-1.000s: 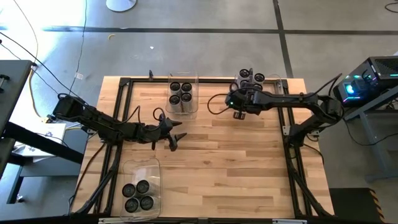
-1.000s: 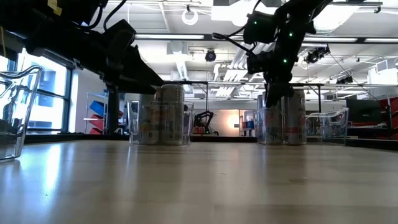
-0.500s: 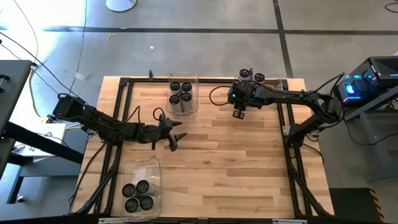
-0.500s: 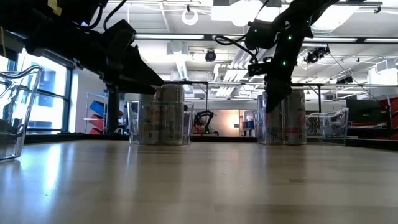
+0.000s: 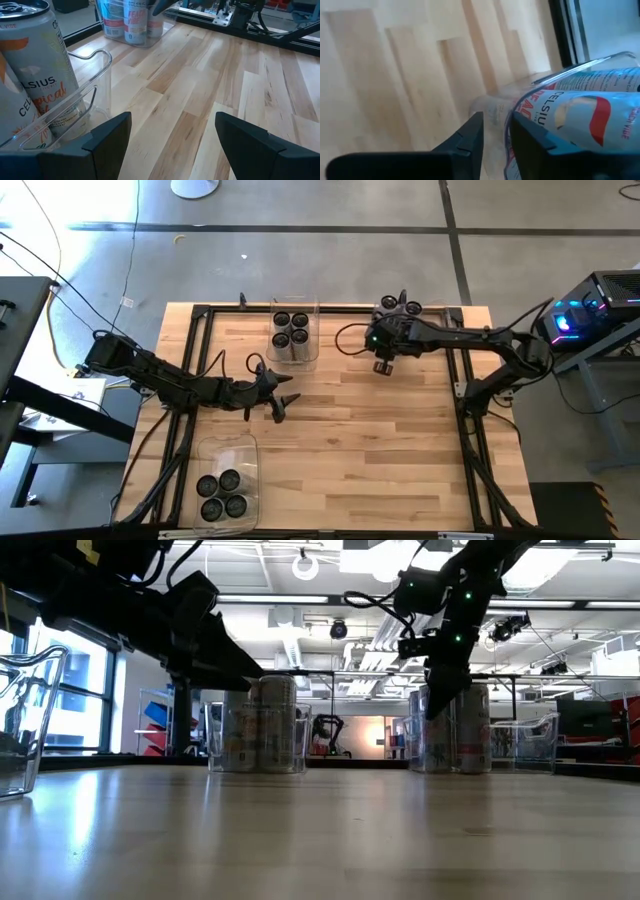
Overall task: Sort soda cans
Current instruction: Adjust the top left and right transparent bins
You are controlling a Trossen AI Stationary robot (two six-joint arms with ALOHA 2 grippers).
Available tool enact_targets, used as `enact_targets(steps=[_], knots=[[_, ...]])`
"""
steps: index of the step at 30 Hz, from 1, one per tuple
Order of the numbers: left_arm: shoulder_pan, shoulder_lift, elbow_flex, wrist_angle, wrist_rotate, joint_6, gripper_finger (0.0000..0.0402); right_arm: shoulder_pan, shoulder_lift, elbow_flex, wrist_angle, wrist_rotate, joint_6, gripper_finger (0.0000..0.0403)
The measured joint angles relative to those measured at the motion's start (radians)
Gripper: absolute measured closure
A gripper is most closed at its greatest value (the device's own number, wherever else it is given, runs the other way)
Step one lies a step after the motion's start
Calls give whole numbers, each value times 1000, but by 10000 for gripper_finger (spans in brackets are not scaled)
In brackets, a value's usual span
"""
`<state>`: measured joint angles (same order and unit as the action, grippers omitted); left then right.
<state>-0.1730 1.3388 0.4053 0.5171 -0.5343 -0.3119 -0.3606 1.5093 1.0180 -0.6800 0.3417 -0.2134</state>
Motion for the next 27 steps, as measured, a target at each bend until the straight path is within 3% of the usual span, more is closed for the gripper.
enact_targets(steps=[13, 20, 27], knots=[[0, 0, 0, 4, 0, 0, 120, 145, 0, 0, -4, -45, 55, 350], [0, 0, 0, 4, 0, 0, 120, 243, 0, -1, 45, -146, 80, 355], [0, 0, 0, 4, 0, 0, 120, 350, 1, -2, 92, -224, 0, 355]])
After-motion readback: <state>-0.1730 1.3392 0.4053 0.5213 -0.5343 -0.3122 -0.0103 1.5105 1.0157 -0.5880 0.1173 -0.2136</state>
